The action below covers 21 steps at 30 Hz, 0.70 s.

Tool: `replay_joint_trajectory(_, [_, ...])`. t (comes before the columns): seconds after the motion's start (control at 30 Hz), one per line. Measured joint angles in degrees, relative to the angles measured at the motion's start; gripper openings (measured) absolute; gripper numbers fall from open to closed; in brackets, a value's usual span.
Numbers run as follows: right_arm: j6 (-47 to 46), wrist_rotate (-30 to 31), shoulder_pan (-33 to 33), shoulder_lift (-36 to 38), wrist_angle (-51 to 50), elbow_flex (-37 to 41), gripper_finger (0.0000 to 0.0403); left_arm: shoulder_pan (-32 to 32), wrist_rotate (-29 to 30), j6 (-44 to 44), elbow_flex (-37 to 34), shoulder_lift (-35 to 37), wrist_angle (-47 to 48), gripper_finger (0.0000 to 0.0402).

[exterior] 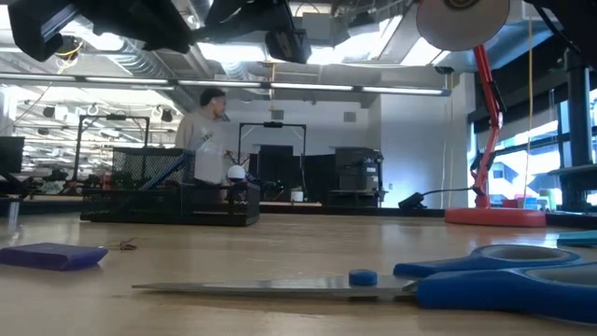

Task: Pick and place office supplies into organizer
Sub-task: Put the black pen into the black desk organizer

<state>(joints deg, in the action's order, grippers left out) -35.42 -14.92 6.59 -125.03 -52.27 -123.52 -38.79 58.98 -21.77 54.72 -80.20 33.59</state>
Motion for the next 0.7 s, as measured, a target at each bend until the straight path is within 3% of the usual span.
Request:
replay_joint_trajectory(0.37, [7.29, 1.55, -0.29, 0.15, -4.77, -0.39, 0.0198, 0.03, -2.66, 3.16, 0.0, 0.11, 0.03, 0.0031])
replay_joint_trajectory(0.7, [11.51, 27.94, 2.52, 0.87, -22.35, -10.03, 0.0229, 1.33, -9.89, 15.27, 0.0, 5.9, 3.58, 0.0031])
